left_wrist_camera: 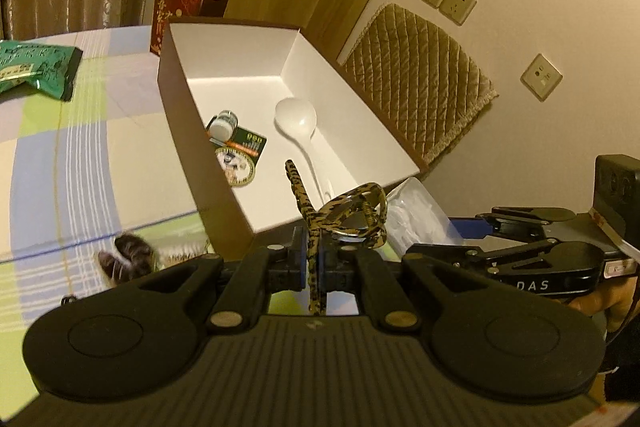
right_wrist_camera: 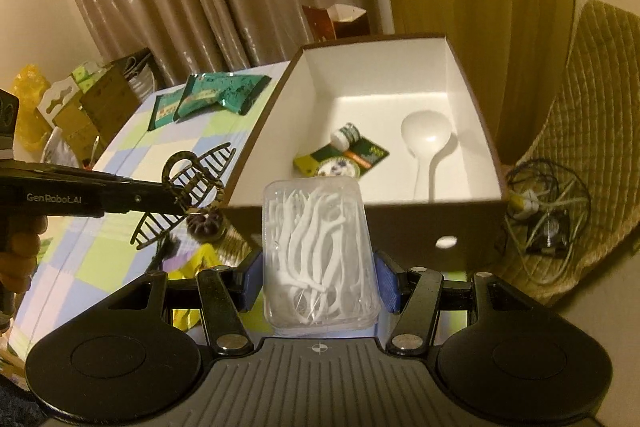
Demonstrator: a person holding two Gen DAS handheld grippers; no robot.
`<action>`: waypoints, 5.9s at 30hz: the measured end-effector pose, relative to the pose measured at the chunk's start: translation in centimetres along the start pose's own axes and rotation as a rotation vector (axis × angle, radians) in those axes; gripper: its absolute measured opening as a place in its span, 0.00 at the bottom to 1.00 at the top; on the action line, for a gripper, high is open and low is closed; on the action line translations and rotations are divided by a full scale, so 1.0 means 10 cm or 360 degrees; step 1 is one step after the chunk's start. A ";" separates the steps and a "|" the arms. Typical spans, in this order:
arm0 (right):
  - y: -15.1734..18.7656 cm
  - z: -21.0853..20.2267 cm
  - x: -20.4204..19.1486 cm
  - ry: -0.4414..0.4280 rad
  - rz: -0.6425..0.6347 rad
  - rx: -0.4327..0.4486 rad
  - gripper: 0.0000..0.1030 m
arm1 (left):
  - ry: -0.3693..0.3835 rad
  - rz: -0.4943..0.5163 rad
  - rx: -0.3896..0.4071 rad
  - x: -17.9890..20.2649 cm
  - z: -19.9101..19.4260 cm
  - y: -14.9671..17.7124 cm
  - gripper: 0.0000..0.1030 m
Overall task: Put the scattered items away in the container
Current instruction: 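Carry the hair clip and floss box over the shoebox with both grippers, then open both grippers to drop the hair clip and floss box into the box, then withdraw both tools from the box toward the remaining items, then grasp the green ointment tube with the right gripper while the left grasps the yellow snack pouch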
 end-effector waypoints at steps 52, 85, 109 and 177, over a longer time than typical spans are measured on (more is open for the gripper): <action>-0.65 1.70 0.49 0.0014 -0.0669 -0.0468 0.81 | -0.0440 0.0113 -0.0477 -0.35 1.88 -0.58 0.25; -0.63 0.73 0.31 0.0142 -0.0305 -0.0065 0.98 | -0.0444 0.0095 -0.0166 -0.16 0.95 -0.67 0.90; -0.04 -0.08 -0.39 0.0222 -0.0072 0.0097 0.98 | -0.0391 0.0078 -0.0084 -0.13 -0.30 0.07 0.90; 1.35 0.70 -0.76 0.0143 -0.0380 -0.0297 0.12 | -0.0314 0.0465 -0.0401 -0.79 -0.08 1.13 0.84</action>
Point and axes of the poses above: each gripper's, at about its wrist camera, not at the fingertips, and z roughly the way its jaws point, x to its right, y to its underside, the point moved 4 cm from there along z, roughly the way its jaws point, and after that the axes turned 6 degrees about y, right-handed, at the moved point
